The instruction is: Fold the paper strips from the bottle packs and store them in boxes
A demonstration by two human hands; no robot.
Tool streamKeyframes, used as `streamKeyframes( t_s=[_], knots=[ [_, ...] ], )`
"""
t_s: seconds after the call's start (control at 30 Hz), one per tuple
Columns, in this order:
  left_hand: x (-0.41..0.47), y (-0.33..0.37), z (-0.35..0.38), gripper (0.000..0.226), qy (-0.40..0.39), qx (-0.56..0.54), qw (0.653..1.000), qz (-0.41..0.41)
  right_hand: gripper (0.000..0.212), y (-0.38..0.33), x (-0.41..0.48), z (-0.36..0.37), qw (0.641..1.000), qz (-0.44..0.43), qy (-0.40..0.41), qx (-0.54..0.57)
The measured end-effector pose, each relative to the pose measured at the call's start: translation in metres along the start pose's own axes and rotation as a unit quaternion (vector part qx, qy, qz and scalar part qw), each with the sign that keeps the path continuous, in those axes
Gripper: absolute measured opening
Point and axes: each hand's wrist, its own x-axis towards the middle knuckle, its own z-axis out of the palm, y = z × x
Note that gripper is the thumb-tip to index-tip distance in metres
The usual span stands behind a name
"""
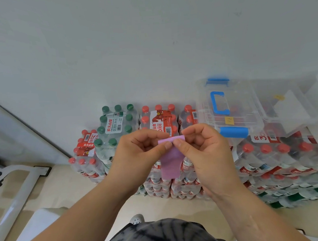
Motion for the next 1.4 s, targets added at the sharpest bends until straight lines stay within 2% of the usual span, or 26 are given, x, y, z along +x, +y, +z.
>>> streamKeyframes(
  t_s=[0.27, 0.4, 0.5, 0.63, 0.77, 0.93, 1.03, 1.13, 1.27, 1.4],
  knots=[
    [0.0012, 0.0015, 0.0014, 0.016, -0.007, 0.003, 1.0, -0.001, 0.012, 0.0032, 0.0003, -0.0034, 1.0, 0.0, 0.02, -0.021],
    [0.0017, 0.0021, 0.0024, 0.016, 0.0, 0.008, 1.0, 0.001, 0.015, 0.0014, -0.0002, -0.0034, 1.0, -0.004, 0.008, -0.005],
    [0.0015, 0.0025, 0.0026, 0.013, -0.007, 0.01, 1.0, 0.007, 0.026, -0.0007, -0.0019, -0.0023, 1.0, -0.002, 0.015, -0.002],
    [0.0013, 0.001, 0.0031, 0.02, -0.004, -0.01, 1.0, -0.005, 0.013, 0.001, -0.0009, -0.0029, 1.0, -0.014, 0.008, -0.008],
    [0.0018, 0.0001, 0.0026, 0.014, -0.005, -0.01, 1.0, -0.011, 0.022, 0.0, -0.0004, -0.0037, 1.0, -0.012, -0.006, -0.001],
    [0.002, 0.0, 0.0028, 0.017, 0.003, -0.009, 1.0, -0.008, 0.018, 0.0003, -0.0009, -0.0041, 0.999, -0.026, 0.017, -0.027],
    [0.0019, -0.0009, 0.0043, 0.019, -0.002, -0.027, 0.999, -0.021, 0.008, 0.0022, 0.0007, -0.0066, 0.999, -0.033, 0.015, -0.02],
    [0.0022, -0.0013, 0.005, 0.015, -0.008, -0.021, 0.999, -0.028, 0.02, 0.0024, 0.0006, -0.0086, 0.998, -0.047, 0.012, -0.037],
    [0.0031, -0.001, 0.0054, 0.014, -0.023, -0.014, 0.999, -0.018, 0.007, -0.0022, -0.0003, -0.0073, 0.999, -0.036, 0.025, -0.02],
    [0.0036, -0.0003, 0.0072, 0.02, -0.032, -0.011, 0.999, -0.016, 0.019, -0.0025, 0.0008, -0.0076, 0.999, -0.007, 0.045, -0.01]
  ],
)
